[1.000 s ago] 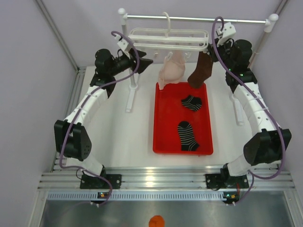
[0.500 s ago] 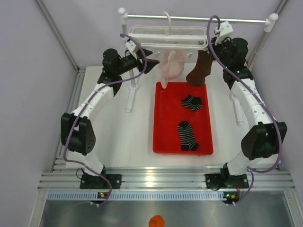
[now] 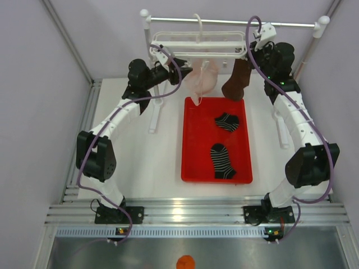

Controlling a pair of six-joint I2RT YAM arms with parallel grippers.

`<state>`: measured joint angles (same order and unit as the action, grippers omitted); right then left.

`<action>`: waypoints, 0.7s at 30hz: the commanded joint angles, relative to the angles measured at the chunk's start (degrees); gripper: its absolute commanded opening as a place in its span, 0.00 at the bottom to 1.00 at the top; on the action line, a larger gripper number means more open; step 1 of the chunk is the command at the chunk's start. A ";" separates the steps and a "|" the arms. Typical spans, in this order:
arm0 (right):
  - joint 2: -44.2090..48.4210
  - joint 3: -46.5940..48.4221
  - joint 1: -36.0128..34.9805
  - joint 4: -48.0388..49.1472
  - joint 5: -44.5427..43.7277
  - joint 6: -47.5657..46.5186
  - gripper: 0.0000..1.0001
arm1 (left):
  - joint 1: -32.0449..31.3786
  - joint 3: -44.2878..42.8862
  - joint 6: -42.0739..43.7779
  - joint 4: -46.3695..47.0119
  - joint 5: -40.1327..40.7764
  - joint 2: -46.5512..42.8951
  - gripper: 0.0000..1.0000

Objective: Clip the socks to the hanger
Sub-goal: Adjust the hanger on the clothesline.

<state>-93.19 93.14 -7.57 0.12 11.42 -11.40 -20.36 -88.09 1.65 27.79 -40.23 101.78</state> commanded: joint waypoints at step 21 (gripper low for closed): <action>15.84 -6.22 0.98 -14.97 13.89 1.20 0.38 | -2.05 -2.43 0.63 -2.83 -0.20 -2.81 0.13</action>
<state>-80.95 87.33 -6.94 -13.13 22.61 -9.52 -22.17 -88.31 2.50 24.84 -40.23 101.78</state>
